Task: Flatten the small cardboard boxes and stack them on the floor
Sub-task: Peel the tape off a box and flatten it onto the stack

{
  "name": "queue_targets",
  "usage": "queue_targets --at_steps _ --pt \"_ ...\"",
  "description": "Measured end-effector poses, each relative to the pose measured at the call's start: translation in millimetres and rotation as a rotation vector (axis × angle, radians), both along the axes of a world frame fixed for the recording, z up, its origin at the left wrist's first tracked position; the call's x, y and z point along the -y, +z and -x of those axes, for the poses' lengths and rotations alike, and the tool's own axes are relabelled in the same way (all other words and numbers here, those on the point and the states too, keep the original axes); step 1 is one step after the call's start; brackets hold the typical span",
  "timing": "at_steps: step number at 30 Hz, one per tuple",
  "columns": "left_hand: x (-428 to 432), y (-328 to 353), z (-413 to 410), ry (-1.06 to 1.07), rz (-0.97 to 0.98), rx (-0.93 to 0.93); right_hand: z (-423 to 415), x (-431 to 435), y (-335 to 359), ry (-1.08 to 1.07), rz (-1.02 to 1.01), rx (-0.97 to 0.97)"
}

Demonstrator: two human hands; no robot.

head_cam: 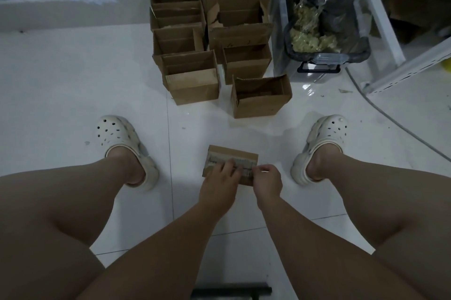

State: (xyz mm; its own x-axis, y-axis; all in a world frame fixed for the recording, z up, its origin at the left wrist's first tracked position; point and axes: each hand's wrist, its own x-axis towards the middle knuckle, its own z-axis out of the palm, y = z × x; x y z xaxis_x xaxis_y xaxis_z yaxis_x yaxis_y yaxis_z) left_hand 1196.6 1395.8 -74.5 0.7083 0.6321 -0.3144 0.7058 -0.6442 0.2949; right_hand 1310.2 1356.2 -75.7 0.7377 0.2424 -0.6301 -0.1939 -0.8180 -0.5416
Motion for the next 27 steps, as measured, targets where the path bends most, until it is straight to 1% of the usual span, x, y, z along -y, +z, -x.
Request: queue_targets --at_steps 5,8,10,13,16,17,20,21,23,24,27 --pt "-5 6 -8 -0.044 0.003 -0.092 -2 -2 4 -0.049 0.024 0.038" --pt "-3 7 -13 -0.081 -0.012 -0.124 -2 -2 10 -0.01 0.033 0.103" --pt "4 6 -16 -0.11 0.029 -0.102 0 -1 14 0.052 0.033 0.149" --pt "10 3 -19 -0.086 0.129 -0.077 5 0 21 0.093 0.008 0.17" --pt "10 1 -20 -0.069 0.155 -0.074 11 -4 28 0.117 -0.011 0.169" --pt "8 3 -19 -0.063 0.15 -0.045 12 -5 30 0.122 -0.02 0.164" --pt "3 7 -19 -0.103 -0.031 0.125 12 -6 34 0.106 -0.063 0.12" --pt "3 6 -18 -0.068 0.022 0.184 12 -6 34 0.106 -0.074 0.105" --pt "3 6 -17 0.08 0.193 0.205 12 -7 37 0.121 -0.074 0.105" --pt "2 5 -17 0.14 0.221 0.211 13 -8 38 0.129 -0.068 0.106" --pt "-2 5 -16 0.23 0.197 0.205 17 -13 44 0.185 -0.082 0.079"
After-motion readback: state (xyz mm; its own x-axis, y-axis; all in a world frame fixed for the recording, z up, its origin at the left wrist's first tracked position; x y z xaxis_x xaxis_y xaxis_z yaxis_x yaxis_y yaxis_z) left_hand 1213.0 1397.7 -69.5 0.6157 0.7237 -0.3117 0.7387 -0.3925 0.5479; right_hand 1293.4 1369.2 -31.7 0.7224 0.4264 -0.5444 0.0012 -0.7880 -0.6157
